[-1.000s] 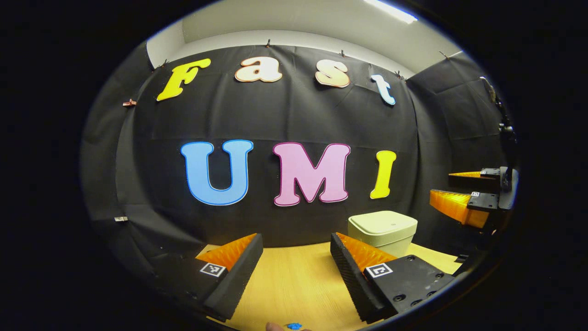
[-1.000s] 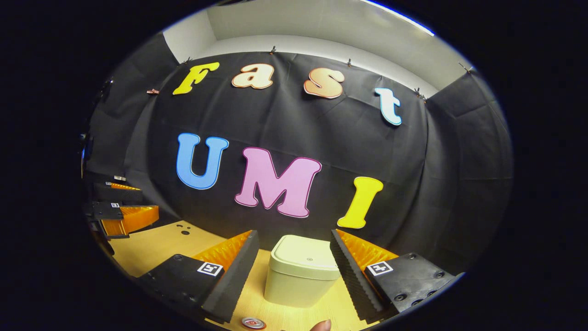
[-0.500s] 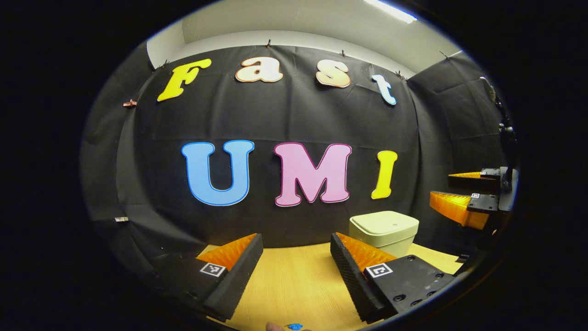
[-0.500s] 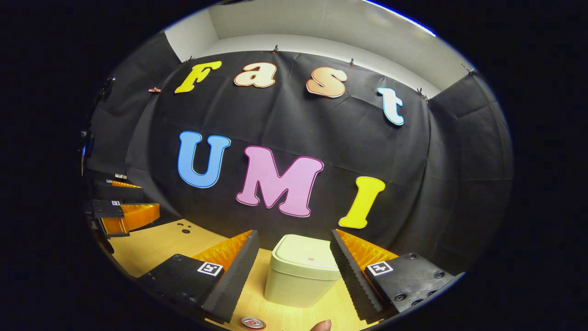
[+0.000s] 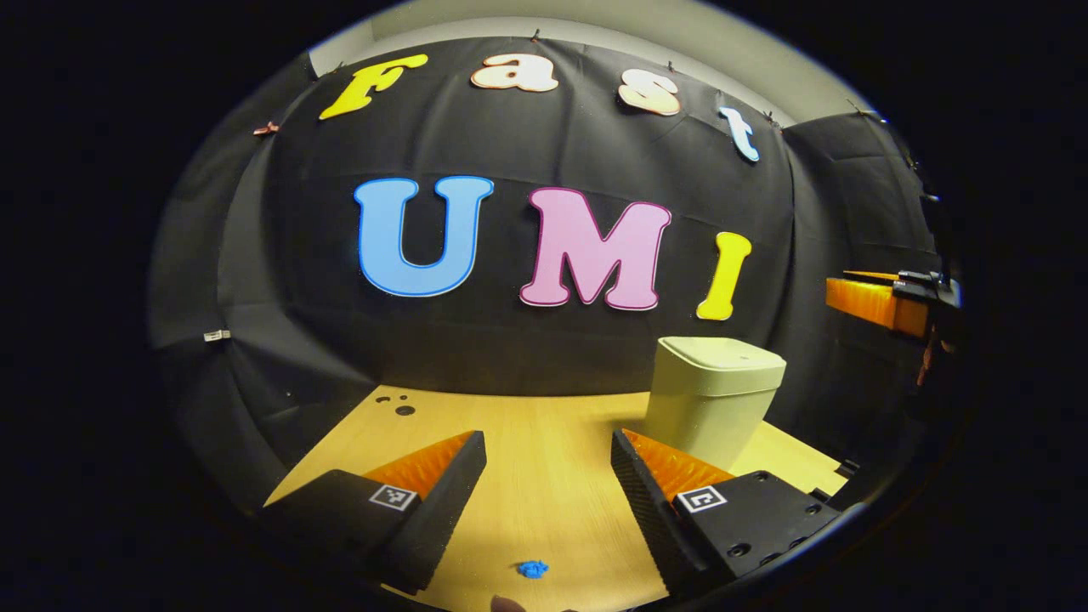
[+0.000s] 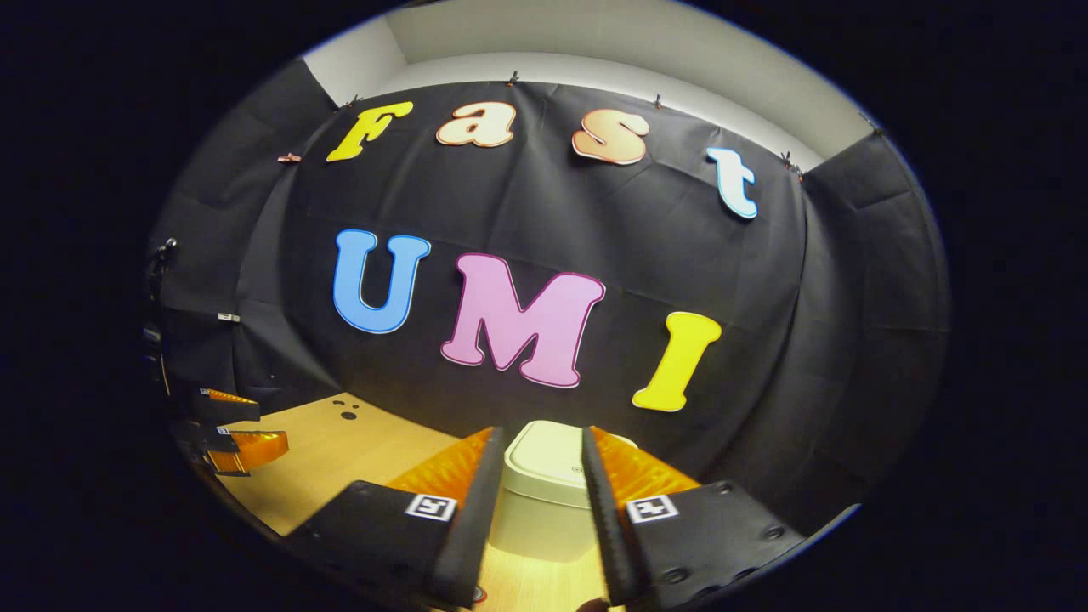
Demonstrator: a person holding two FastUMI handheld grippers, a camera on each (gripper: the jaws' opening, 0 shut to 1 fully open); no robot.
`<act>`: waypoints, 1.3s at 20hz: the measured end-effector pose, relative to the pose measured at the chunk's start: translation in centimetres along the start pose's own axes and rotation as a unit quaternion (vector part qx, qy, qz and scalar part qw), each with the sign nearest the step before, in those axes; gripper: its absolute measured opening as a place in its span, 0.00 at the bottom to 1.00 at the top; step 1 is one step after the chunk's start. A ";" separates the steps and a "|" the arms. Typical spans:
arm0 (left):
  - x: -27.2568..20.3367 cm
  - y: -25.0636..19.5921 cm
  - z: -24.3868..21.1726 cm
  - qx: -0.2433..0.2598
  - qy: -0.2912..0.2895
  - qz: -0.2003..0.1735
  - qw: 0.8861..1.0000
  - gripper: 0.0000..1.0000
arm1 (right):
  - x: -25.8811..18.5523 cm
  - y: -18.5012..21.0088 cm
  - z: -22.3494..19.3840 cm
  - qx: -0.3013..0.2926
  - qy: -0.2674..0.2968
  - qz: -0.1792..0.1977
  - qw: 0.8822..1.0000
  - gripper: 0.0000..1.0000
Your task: Press the lid of the desktop garbage bin to open it, pick up the crumpled paper on the desktop and throw it into the bin, then pick up the pop can on the desktop and drop it into the bin, and finally close the garbage bin lid.
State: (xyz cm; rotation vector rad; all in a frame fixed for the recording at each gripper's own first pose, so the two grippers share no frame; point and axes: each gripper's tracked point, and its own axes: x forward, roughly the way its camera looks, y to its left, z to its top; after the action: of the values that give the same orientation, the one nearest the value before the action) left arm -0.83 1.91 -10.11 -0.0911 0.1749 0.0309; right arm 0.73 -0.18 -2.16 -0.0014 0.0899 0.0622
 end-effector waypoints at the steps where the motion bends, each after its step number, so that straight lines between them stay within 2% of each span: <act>1: -0.3 -0.1 0.3 0.009 -0.009 0.002 1.000 0.95 | 0.8 -0.3 -0.6 0.009 0.008 0.001 1.000 0.42; 2: -0.4 -0.2 0.8 0.019 -0.018 0.001 1.000 0.95 | 1.7 -1.1 -1.3 0.020 0.017 -0.004 1.000 0.24; 4: -0.8 -0.6 1.3 0.036 -0.027 0.001 0.999 0.95 | 3.6 -2.3 -2.4 0.053 0.029 -0.005 0.998 0.06; 6: -0.6 -1.0 1.7 0.044 -0.029 0.000 0.999 0.95 | 6.1 -3.5 -3.5 0.074 0.034 -0.008 0.997 0.05; 9: -0.5 -1.6 1.5 0.045 -0.024 0.002 0.999 0.95 | 9.7 -5.0 -5.7 0.065 0.047 -0.015 0.997 0.05; 14: -0.3 -1.7 1.2 0.042 -0.012 0.018 0.999 0.95 | 13.9 -4.8 -9.5 0.058 0.075 -0.004 0.995 0.05; 22: 0.2 -2.3 1.2 0.033 -0.003 0.034 0.999 0.95 | 16.1 -4.2 -13.3 0.057 0.113 0.014 0.992 0.06; 23: 0.3 -2.4 1.1 0.033 -0.002 0.035 0.999 0.94 | 16.1 -4.3 -13.8 0.060 0.117 0.015 0.991 0.03; 24: 0.4 -2.4 1.2 0.033 -0.002 0.036 0.999 0.95 | 16.2 -4.2 -14.1 0.061 0.122 0.016 0.991 0.05; 26: 0.4 -2.5 1.2 0.035 -0.001 0.037 0.999 0.95 | 16.3 -4.5 -14.3 0.054 0.121 0.009 0.991 0.05</act>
State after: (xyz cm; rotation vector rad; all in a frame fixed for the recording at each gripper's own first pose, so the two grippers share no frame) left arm -0.16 -0.46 -8.73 -0.0154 0.1773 0.0992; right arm 15.92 -3.77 -17.82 0.0993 0.3364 0.0747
